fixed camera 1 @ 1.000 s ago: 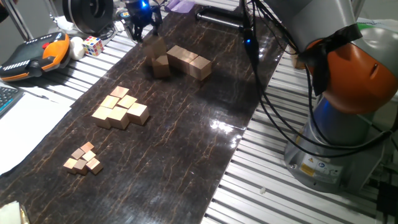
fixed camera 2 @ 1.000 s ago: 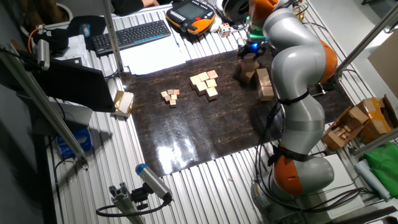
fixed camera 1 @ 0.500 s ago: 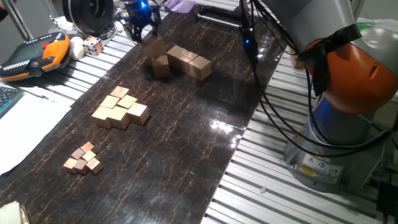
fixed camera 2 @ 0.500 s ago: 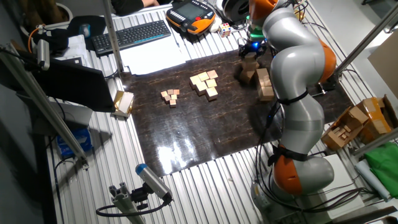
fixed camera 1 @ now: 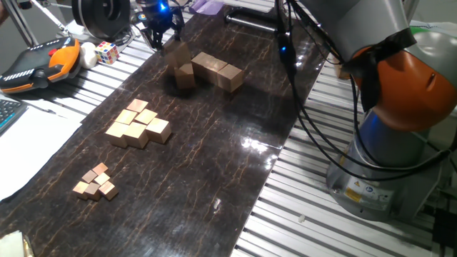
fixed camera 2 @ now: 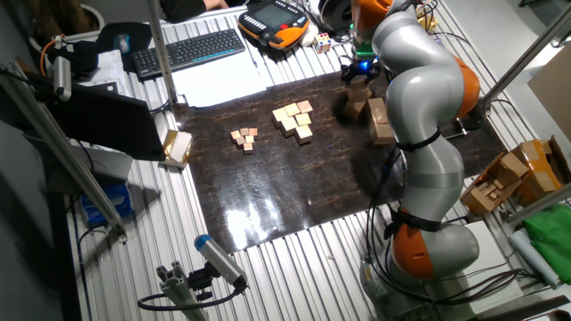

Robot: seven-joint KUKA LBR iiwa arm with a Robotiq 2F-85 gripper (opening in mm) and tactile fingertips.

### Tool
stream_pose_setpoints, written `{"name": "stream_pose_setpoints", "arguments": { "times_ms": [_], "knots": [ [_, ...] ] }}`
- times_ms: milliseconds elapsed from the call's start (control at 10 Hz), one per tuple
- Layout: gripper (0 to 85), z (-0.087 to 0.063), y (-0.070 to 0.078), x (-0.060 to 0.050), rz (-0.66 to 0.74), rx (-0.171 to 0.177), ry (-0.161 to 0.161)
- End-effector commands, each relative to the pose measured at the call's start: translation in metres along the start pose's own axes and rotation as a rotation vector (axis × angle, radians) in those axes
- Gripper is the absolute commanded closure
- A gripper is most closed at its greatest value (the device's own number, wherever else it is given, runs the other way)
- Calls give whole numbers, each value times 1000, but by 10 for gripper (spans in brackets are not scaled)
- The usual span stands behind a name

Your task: Stack the blocks into a pyramid shape

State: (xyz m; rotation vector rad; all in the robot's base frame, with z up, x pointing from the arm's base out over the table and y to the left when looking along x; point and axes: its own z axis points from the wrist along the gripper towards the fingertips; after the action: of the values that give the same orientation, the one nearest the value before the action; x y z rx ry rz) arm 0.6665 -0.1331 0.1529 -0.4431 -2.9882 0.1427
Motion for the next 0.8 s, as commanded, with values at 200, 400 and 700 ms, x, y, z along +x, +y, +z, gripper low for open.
{"name": "stream_pose_setpoints", "arguments": {
  "times_ms": [200, 400, 700],
  "knots": [
    [230, 0, 0, 0, 0, -21, 18],
    [227, -16, -8, 18, 1, -34, 22],
    [227, -37, -37, 54, -14, 3, -25]
  ]
}}
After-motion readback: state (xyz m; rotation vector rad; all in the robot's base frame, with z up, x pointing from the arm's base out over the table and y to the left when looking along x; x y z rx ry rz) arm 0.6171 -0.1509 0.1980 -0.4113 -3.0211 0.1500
